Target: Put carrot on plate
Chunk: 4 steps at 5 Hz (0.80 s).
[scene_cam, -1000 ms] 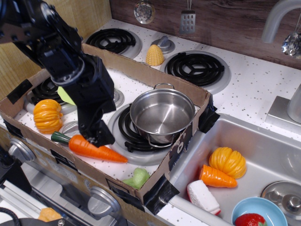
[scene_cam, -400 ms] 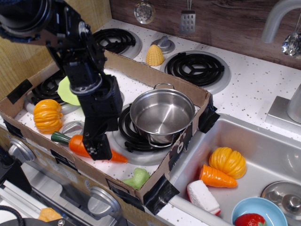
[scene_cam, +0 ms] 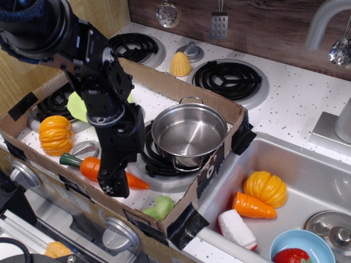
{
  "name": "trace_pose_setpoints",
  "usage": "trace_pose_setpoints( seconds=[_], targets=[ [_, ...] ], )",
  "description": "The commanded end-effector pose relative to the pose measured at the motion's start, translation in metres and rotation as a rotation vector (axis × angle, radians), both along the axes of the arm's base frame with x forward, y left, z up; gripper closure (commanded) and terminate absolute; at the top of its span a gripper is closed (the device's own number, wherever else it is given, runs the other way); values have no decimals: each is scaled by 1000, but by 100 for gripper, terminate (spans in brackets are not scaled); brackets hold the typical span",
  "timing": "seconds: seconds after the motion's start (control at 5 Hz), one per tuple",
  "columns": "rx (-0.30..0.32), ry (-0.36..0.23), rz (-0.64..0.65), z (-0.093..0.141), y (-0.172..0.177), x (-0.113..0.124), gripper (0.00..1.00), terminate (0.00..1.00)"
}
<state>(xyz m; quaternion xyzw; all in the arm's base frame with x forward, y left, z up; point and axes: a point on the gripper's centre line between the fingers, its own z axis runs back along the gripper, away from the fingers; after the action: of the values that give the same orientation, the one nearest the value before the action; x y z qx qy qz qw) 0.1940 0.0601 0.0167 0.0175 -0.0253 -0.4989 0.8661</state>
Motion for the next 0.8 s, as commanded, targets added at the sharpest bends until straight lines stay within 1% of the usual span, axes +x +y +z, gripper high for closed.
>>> trace_pose_setpoints(
  seconds=[0.0, 0.2, 0.4, 0.6],
  targets=[
    [24, -5, -50, -12, 18, 6, 0, 0],
    [18, 20, -82, -14, 22, 14, 100, 0],
    [47, 24, -87, -10, 24, 22, 100, 0],
    [117, -14, -117, 13, 29, 28, 100, 0]
  ],
)
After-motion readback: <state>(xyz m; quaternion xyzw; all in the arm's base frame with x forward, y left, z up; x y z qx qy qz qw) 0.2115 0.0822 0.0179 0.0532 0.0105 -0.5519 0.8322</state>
